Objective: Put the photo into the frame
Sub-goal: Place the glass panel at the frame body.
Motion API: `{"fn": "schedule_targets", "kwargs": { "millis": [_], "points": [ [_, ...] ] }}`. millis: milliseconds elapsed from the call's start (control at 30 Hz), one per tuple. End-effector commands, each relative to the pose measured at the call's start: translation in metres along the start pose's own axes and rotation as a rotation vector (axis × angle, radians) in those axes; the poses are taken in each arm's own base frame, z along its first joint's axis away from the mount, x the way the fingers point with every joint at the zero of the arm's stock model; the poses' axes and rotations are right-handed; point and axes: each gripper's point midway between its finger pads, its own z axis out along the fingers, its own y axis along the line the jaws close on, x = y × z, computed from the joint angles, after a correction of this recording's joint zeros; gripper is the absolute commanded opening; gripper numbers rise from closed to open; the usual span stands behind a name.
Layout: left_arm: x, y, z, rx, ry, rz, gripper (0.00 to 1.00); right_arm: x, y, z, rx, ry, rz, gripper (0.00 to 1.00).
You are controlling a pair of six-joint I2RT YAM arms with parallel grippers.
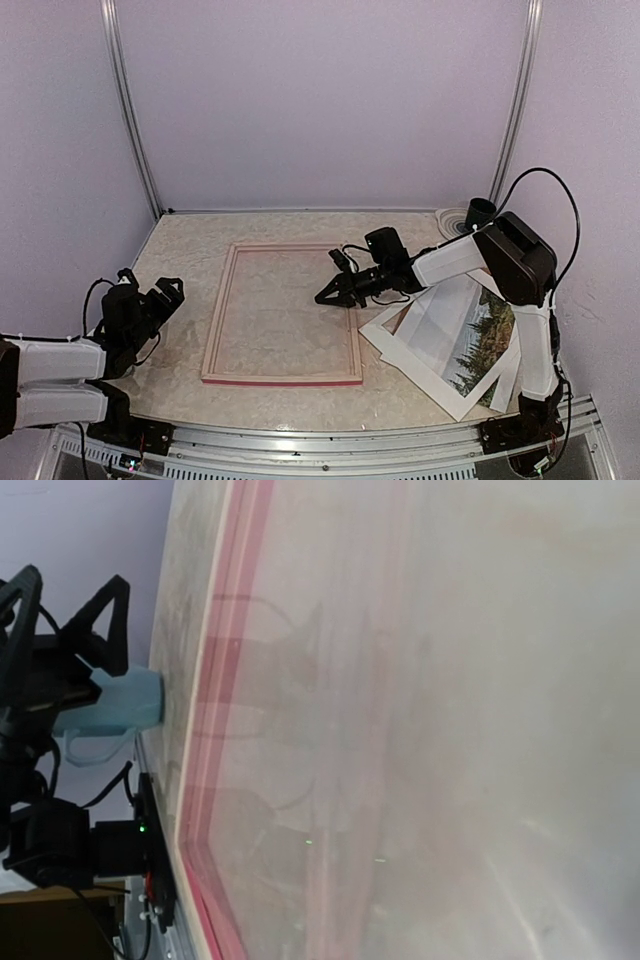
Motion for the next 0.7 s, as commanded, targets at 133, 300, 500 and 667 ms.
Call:
{"fn": "schedule_targets", "kwargs": {
  "millis": [133, 300, 500, 667],
  "points": [
    [-0.0097, -0.0144, 0.0016, 0.037, -0.025, 0.009, 0.99, 0.0013, 0.018, -0.0025, -0.015, -0.003, -0.051, 0.01],
    [-0.009, -0.0144, 0.0017, 0.037, -0.022, 0.01, 0.99, 0.0019, 0.0154, -0.001, -0.012, 0.003, -0.051, 0.01],
    [-0.0098, -0.0149, 0.0016, 0.039, -0.025, 0.01, 0.99, 0.0012, 0.0147, -0.0016, -0.009, 0.003, -0.053, 0.01],
    [-0.0093, -0.0149, 0.0014, 0.039, -0.023, 0.011, 0.99, 0.0001, 0.0156, -0.0013, -0.008, 0.003, -0.057, 0.01]
  ]
}}
